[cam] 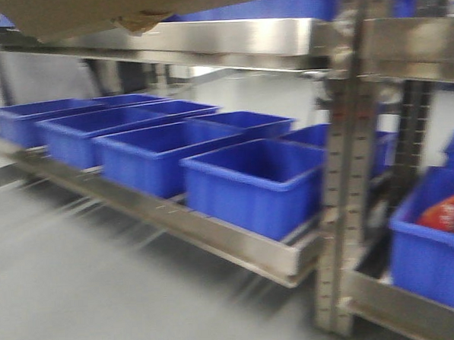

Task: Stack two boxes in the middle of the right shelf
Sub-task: 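Carry the boxes with both grippers to the steel shelf rack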

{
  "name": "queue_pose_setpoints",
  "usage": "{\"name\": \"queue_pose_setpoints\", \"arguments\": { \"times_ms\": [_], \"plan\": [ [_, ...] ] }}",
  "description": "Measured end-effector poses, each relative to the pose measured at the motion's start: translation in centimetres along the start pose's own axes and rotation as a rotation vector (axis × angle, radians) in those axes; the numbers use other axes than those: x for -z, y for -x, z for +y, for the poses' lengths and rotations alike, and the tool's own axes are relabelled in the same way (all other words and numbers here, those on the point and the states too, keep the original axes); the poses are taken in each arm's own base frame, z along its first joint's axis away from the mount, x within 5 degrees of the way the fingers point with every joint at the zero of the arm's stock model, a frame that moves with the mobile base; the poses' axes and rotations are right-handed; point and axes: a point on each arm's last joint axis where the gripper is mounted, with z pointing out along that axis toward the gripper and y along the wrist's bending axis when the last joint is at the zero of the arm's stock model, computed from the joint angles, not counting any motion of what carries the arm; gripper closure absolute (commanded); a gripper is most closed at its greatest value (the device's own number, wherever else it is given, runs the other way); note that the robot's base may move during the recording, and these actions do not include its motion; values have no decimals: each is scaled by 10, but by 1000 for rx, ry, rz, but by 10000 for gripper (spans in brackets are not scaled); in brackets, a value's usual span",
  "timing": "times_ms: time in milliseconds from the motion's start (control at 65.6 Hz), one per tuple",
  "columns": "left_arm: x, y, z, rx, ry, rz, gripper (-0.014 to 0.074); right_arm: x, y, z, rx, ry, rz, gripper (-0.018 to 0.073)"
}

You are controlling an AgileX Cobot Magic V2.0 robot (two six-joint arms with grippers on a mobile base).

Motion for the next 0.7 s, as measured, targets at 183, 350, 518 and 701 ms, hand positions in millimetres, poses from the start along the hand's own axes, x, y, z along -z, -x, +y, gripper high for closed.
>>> {"name": "queue_pose_setpoints", "arguments": {
  "times_ms": [183,350,518,701],
  "plan": [
    [0,0,2,0,8,-1,707,-1,2,2,3,24,-30,712],
    [0,0,2,0,8,-1,707,-1,4,3,6,35,-49,712],
    [0,0,2,3,5,1,707,-1,5,2,7,35,-54,712],
    [0,0,1,4,4,2,707,-1,5,2,7,39,-59,712]
  ]
}}
